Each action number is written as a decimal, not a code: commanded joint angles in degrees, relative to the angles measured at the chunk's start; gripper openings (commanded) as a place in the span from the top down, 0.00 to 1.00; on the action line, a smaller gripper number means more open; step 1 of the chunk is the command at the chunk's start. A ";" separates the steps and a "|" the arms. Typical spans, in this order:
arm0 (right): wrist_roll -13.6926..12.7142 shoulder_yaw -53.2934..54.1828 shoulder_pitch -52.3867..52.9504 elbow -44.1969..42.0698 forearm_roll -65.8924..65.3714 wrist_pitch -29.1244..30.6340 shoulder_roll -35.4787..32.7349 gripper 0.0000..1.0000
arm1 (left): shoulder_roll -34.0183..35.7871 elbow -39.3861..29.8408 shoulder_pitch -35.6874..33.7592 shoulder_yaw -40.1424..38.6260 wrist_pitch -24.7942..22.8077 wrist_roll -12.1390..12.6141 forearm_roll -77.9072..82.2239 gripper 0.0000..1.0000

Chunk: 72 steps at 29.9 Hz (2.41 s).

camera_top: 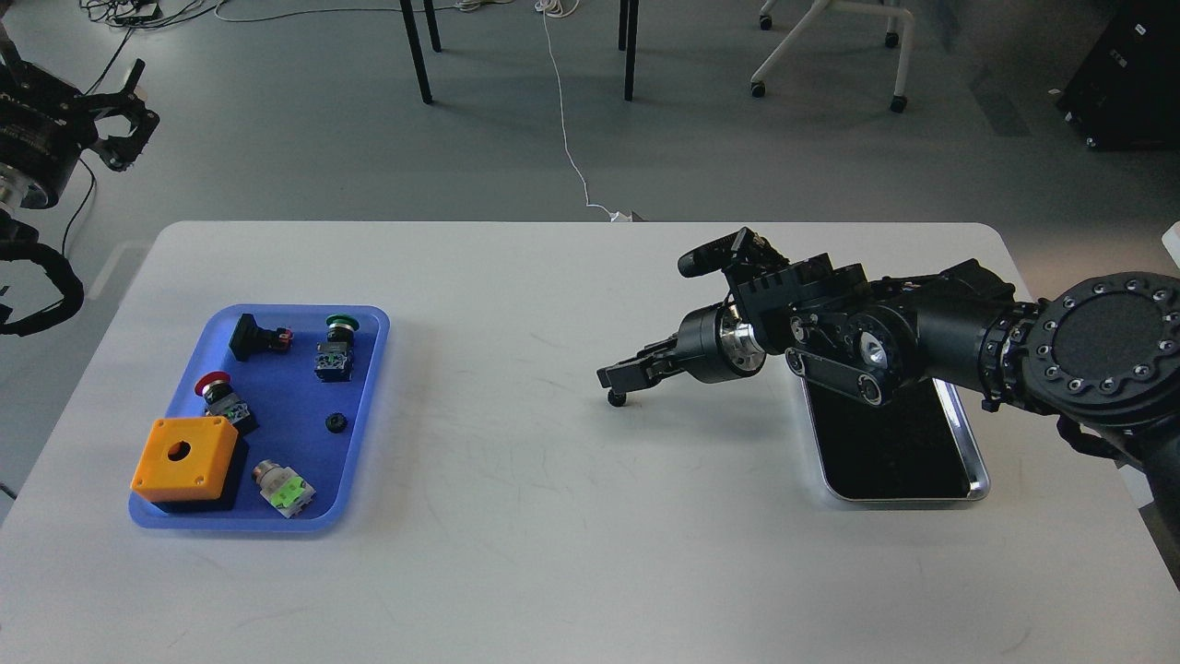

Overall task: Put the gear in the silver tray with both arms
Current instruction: 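Reach the right gripper to the black gear and grasp it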

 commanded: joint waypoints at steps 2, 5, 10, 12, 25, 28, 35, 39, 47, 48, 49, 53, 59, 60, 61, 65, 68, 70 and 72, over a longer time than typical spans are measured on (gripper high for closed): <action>0.00 -0.06 -0.13 0.38 -5.28 -3.70 -0.01 0.17 | 0.19 0.01 0.01 0.00 0.00 0.00 -0.02 0.02; 0.00 -0.06 -0.39 0.47 -9.85 -6.43 -0.01 0.16 | 0.28 0.01 0.01 0.00 0.00 0.00 -0.02 0.02; 0.00 -0.06 -2.85 0.47 -17.06 -10.39 -0.01 0.13 | 0.98 0.01 0.01 0.00 0.00 0.00 -0.02 0.02; 0.00 0.11 -3.73 0.47 -17.25 -11.35 -0.01 0.13 | 1.07 0.01 0.01 0.00 0.00 0.00 -0.02 0.02; 0.00 2.75 -5.66 2.31 -17.07 -13.03 -0.01 0.16 | 2.30 0.01 0.01 0.09 0.00 0.00 -0.02 0.02; 0.00 2.84 -6.72 2.31 -17.24 -13.73 -0.01 0.20 | 2.30 0.01 0.01 0.09 0.00 0.08 -0.02 0.02; 0.00 2.75 -8.04 1.70 -17.60 -16.19 -0.01 0.27 | 2.56 0.01 0.01 0.35 0.00 0.08 -0.02 0.02; 0.00 2.66 -8.04 1.61 -17.69 -16.19 -0.01 0.31 | 2.47 -0.08 0.01 0.35 0.00 0.08 0.07 0.02; 0.00 2.57 -8.04 0.47 -20.32 -16.19 -0.01 0.55 | 2.47 -0.17 -0.08 0.17 0.00 0.08 0.07 0.02; 0.00 2.57 -8.04 0.12 -20.67 -16.19 -0.01 0.58 | 2.47 -0.17 -0.08 0.17 0.00 0.00 0.07 0.02; 0.00 2.57 -8.04 -0.15 -21.02 -16.19 -0.01 0.61 | 2.56 -0.17 -0.08 0.17 0.00 0.00 -0.01 0.02; 0.00 2.49 -8.04 -0.32 -21.47 -16.19 -0.01 0.66 | 2.56 -0.17 -0.08 0.09 0.00 0.00 0.07 0.02; 0.00 2.49 -8.04 -0.50 -21.55 -16.19 -0.01 0.77 | 2.65 -0.17 -0.08 0.09 0.00 0.00 0.07 0.02; 0.00 2.49 -8.04 -0.59 -21.55 -16.19 -0.01 0.78 | 2.74 -0.17 -0.08 0.09 0.00 0.00 0.07 0.02; 0.00 2.49 -8.04 -0.59 -21.55 -16.19 -0.01 0.78 | 2.74 -0.17 -0.08 0.09 0.00 0.00 0.07 0.02; 0.00 2.40 -7.86 -0.50 -21.55 -16.19 -0.01 0.81 | 2.74 -0.17 -0.08 0.09 0.00 0.00 0.07 0.02; 0.00 2.40 -7.25 -0.50 -21.55 -16.28 -0.01 0.82 | 2.74 -0.17 -0.08 0.00 0.00 0.00 0.07 0.02; 0.00 2.40 -6.90 -0.50 -21.47 -16.28 -0.01 0.82 | 3.00 -0.17 -0.08 0.00 0.00 0.00 0.07 0.02; 0.00 2.49 -6.11 -0.41 -21.47 -16.28 -0.01 0.82 | 3.26 -0.17 -0.08 0.00 0.00 0.00 -0.02 0.02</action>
